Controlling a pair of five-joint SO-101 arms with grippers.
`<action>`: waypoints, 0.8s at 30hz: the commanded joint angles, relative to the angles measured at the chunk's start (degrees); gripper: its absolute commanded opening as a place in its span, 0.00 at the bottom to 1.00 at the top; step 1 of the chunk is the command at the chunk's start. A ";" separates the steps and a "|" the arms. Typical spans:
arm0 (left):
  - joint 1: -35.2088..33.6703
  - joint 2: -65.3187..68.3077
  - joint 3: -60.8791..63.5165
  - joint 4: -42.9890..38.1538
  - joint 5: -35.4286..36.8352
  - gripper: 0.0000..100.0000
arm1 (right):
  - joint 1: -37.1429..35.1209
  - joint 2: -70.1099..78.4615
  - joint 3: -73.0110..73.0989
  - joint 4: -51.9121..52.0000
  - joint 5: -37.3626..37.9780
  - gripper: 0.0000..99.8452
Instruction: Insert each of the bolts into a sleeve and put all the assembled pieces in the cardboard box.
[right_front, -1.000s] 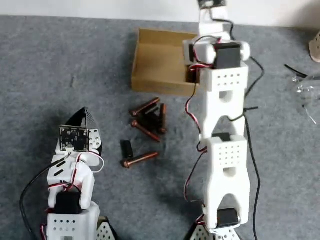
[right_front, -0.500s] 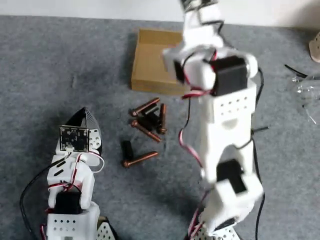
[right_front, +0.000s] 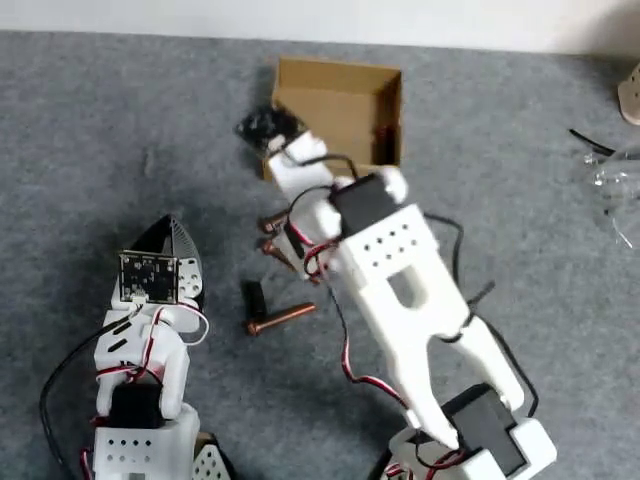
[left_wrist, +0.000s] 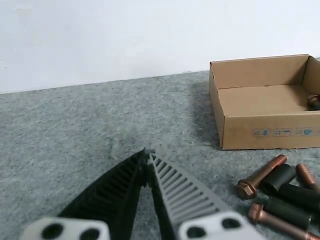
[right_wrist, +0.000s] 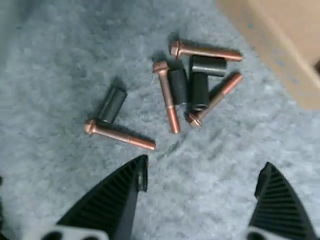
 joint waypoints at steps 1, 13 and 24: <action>-0.66 -0.57 1.10 -1.14 -0.18 0.01 | -0.84 -2.24 9.19 -11.03 0.70 0.31; -0.66 -0.57 1.10 -1.14 -0.18 0.01 | -1.01 3.03 15.78 -21.14 2.55 0.21; -0.66 -0.57 1.10 -1.14 -0.18 0.01 | -1.71 25.80 -6.11 -15.25 3.52 0.18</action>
